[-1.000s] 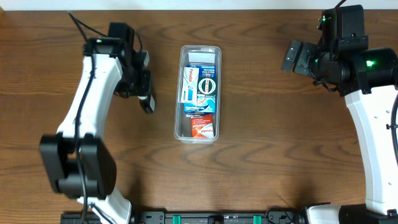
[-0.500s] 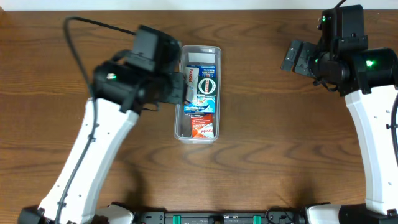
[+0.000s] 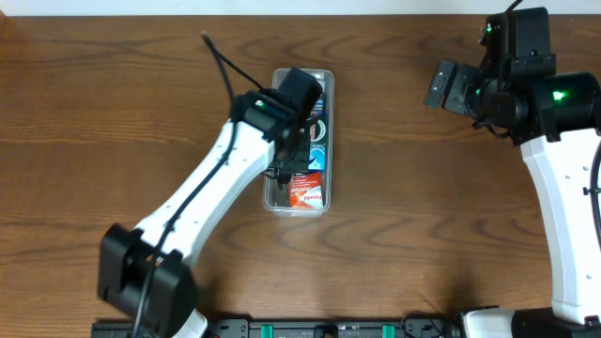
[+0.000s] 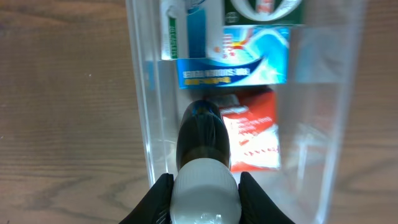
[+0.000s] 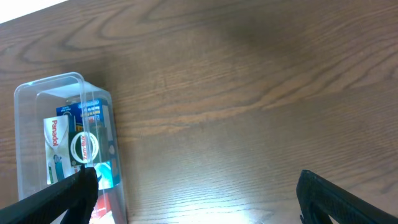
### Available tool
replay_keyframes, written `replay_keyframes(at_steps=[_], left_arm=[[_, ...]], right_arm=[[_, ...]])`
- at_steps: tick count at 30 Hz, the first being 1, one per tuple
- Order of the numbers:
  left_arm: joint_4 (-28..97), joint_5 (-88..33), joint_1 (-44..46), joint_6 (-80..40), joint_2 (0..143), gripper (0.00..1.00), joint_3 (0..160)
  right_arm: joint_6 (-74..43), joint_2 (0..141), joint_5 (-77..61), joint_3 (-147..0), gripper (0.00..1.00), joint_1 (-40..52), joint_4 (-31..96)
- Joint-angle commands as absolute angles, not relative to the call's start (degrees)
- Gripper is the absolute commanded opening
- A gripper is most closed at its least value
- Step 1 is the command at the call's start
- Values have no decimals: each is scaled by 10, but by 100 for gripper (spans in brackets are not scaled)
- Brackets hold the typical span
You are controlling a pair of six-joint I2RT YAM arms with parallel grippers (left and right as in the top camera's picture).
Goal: Pack container
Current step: 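Lower the dark bottle into the container and open the left gripper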
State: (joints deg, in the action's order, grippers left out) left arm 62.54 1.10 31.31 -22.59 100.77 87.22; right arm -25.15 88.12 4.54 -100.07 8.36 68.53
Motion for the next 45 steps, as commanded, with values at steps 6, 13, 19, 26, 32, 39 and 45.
replay_keyframes(at_steps=[6,13,19,26,32,39,45], left_arm=[[611,56,316,-265,1061,20,874],[612,57,317,-269,1062,21,874],[632,104,320,-273,1062,22,874],[616,84,322,-273,1064,28,874],[586,47,322,-273,1063,37,874],[595,47,317,-262,1045,74,886],[625,48,288,-224,957,77,917]], right_arm=[[-246,882,47,-1002,99,83,686],[-246,882,47,-1002,99,83,686],[-246,882,47,-1002,99,83,686],[-246,882,47,-1002,99,83,686],[-246,882,47,-1002,99,83,686],[-246,882,47,-1002,99,83,686],[-246,882,47,-1002,99,83,686]])
